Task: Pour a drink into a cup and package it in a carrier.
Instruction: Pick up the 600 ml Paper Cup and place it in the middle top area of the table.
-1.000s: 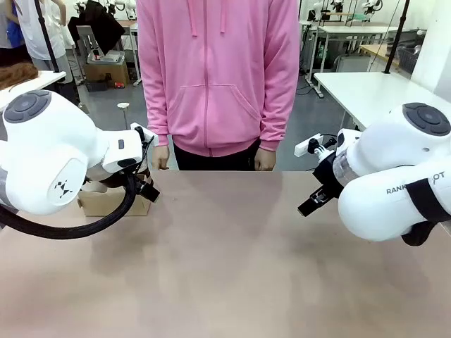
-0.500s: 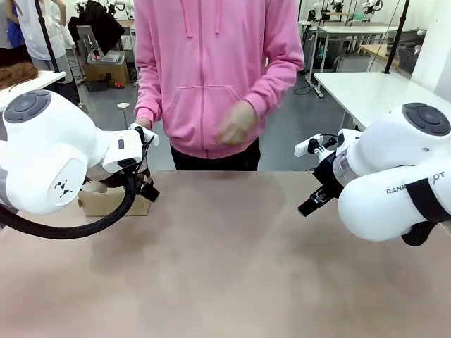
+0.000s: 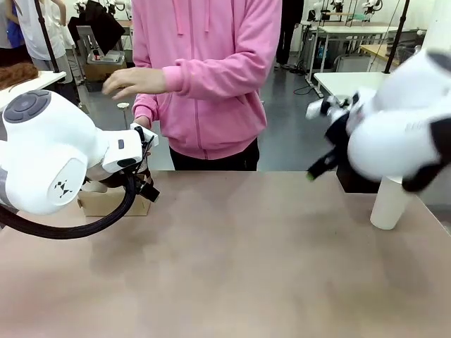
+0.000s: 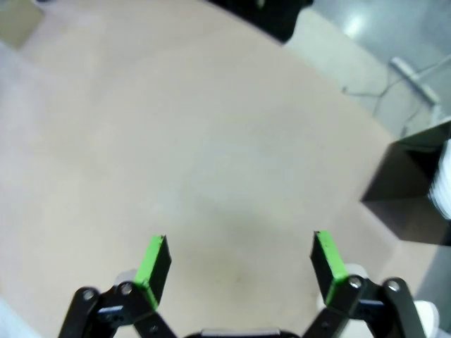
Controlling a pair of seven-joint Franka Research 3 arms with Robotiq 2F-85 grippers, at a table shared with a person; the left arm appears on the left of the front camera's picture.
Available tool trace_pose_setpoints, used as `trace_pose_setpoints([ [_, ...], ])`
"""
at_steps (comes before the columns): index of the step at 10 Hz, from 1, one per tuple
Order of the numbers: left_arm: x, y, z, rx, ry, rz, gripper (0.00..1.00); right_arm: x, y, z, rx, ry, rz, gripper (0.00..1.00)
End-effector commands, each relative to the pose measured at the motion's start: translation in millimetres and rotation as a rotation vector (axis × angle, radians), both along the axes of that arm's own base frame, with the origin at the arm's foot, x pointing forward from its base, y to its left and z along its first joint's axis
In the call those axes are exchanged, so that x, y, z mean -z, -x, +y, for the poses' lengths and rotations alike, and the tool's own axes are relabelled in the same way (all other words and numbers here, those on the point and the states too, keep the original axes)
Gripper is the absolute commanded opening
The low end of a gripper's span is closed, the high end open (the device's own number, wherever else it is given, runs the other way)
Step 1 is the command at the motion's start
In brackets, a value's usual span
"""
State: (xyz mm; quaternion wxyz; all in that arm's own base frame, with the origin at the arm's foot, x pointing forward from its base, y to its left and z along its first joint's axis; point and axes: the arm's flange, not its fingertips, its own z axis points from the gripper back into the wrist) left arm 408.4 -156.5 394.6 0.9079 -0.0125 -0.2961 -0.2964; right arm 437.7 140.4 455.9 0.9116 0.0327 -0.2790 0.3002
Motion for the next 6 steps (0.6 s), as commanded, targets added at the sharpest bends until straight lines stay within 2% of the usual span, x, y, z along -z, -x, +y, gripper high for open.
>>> trace_pose_setpoints([
  [1, -2, 0, 0, 0.001, 0.001, -0.005, 1.0, -51, -32, -44, -0.084, -0.072, 0.079, 1.0],
  [3, -2, 0, 0, 0.001, 0.001, -0.005, 1.0, -83, -45, -112, -0.182, -0.202, 0.093, 1.0],
  [5, -2, 0, 0, 0.001, 0.001, -0.005, 1.0, -84, -50, -171, -0.346, -0.274, 0.076, 1.0],
  [6, -2, 0, 0, 0.001, 0.001, -0.005, 1.0, -73, -49, -199, -0.406, -0.278, 0.028, 1.0],
])
